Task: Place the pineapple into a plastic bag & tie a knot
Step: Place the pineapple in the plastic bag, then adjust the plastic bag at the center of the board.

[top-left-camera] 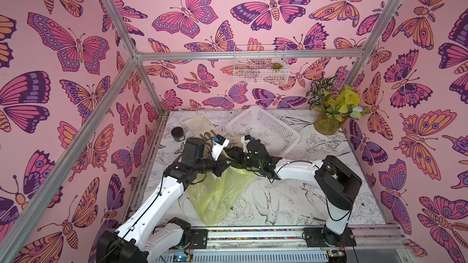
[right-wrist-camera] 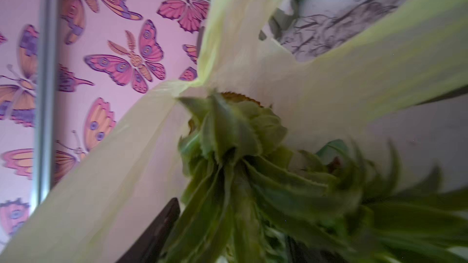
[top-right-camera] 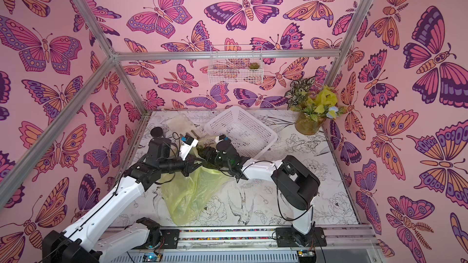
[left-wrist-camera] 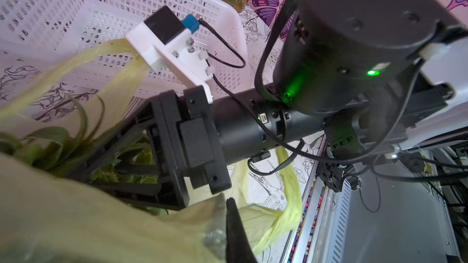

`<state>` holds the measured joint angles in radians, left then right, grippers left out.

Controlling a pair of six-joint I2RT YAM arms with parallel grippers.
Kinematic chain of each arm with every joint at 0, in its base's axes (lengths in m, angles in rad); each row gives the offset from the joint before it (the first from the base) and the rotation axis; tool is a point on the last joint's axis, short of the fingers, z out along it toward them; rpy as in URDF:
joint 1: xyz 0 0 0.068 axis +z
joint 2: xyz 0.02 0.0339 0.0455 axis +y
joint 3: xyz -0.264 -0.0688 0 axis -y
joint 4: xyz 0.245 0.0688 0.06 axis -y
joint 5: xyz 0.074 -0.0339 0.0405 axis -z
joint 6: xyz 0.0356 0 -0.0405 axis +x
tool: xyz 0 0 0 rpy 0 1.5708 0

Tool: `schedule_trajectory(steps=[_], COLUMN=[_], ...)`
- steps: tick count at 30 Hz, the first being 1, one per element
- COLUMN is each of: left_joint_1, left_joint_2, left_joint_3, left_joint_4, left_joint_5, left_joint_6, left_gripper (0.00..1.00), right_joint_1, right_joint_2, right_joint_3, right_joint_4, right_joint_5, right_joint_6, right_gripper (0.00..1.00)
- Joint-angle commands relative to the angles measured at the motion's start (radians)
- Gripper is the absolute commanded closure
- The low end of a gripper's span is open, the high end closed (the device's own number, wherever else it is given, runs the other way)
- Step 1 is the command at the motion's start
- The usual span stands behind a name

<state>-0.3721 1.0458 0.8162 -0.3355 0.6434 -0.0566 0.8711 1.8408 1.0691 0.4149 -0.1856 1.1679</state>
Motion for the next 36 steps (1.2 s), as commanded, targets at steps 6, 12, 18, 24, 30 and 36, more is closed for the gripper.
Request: schedule_trajectory(steps=[6,12,18,24,30,36], left_joint_1=[0.005,0.006,0.005,0.005,0.006,0.006], left_joint_2=[0.018,0.034,0.028,0.021,0.021,0.023], left_joint_3=[-0.050,-0.075,-0.099,-0.109,-0.110,-0.108], left_joint_4=[0.043,0.043,0.043,0.043,0.041,0.042], left_joint_5=[-0.038,-0.021,0.001,0.010,0.006,-0.001], left_joint_6=[0.031,0.052,0.066,0.063,0.060,0.054], left_gripper=[1.00,1.00,1.00,1.00,1.00,1.00], right_joint_1=[-0.039,-0.078,-0.174,-0.269,-0.276,-0.269], right_joint_2=[-0.165,-0.353,-0.460,-0.281,-0.026,0.107], right_joint_3=[0.011,-0.019,0.077,0.288,0.504,0.609], right_joint_4=[-0.433,-0.653,-0.927,-1.007,-1.057,-1.019], right_joint_5=[0.067,-0.015,-0.050,-0.087,-0.186,-0.239], right_joint_6=[-0.327,-0.503,-0.822,-1.107,-1.236,-1.198], right_gripper=[0.14,0.12,0.21,0.28,0.33,0.33])
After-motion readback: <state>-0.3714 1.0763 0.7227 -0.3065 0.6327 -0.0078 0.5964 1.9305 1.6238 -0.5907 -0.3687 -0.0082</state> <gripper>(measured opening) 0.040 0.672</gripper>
